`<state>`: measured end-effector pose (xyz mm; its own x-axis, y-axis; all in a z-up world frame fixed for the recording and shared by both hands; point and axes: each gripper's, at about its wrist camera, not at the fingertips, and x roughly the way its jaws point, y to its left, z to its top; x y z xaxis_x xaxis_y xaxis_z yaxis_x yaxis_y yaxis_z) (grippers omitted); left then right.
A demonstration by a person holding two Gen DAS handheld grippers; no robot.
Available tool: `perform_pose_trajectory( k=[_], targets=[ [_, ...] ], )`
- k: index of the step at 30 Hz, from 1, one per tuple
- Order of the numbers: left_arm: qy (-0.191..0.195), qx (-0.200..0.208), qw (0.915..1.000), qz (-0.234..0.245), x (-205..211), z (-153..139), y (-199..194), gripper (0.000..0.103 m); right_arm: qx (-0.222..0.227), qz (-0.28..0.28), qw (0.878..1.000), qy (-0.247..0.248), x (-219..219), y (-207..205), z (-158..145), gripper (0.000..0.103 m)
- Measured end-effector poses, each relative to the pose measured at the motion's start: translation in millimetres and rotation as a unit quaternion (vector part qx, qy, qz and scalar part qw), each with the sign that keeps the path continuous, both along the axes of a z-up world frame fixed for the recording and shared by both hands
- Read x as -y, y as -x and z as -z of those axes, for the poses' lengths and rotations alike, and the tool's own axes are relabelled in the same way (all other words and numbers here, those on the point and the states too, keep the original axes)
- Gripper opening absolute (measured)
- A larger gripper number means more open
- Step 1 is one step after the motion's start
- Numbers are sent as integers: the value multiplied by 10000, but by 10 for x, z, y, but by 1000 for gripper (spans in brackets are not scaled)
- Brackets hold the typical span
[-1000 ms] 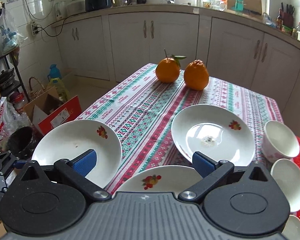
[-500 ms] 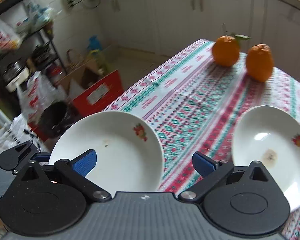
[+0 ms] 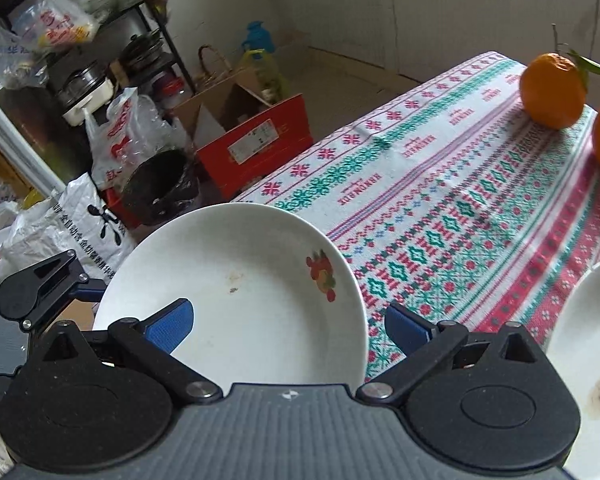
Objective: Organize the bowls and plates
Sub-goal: 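Reach the right gripper to a white flower plate rim and close it, then lift the gripped white plate off the tablecloth with the right gripper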
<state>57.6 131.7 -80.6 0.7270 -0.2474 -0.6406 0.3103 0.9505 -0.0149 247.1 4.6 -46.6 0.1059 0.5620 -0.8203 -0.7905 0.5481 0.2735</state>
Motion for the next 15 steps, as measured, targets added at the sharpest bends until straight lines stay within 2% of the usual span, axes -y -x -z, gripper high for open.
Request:
perform_pose_trajectory(
  k=[5,7,10,15],
  targets=[
    [28,65,10000,71,-33,4,36,102,-146,-146,9998,-62,-48,-61,27,95],
    [47,77,9999,86,-40,-4,49,102,-214,-173,9996,-82,-57,-90,42,88],
    [50,90,9999,104,-48,-12,63,102,-289,-202,9993,-92,-62,-130,61,83],
    [48,95,9998,174,-62,-15,47,102,-423,-227,9987,-149,-30,-190,66,78]
  ],
)
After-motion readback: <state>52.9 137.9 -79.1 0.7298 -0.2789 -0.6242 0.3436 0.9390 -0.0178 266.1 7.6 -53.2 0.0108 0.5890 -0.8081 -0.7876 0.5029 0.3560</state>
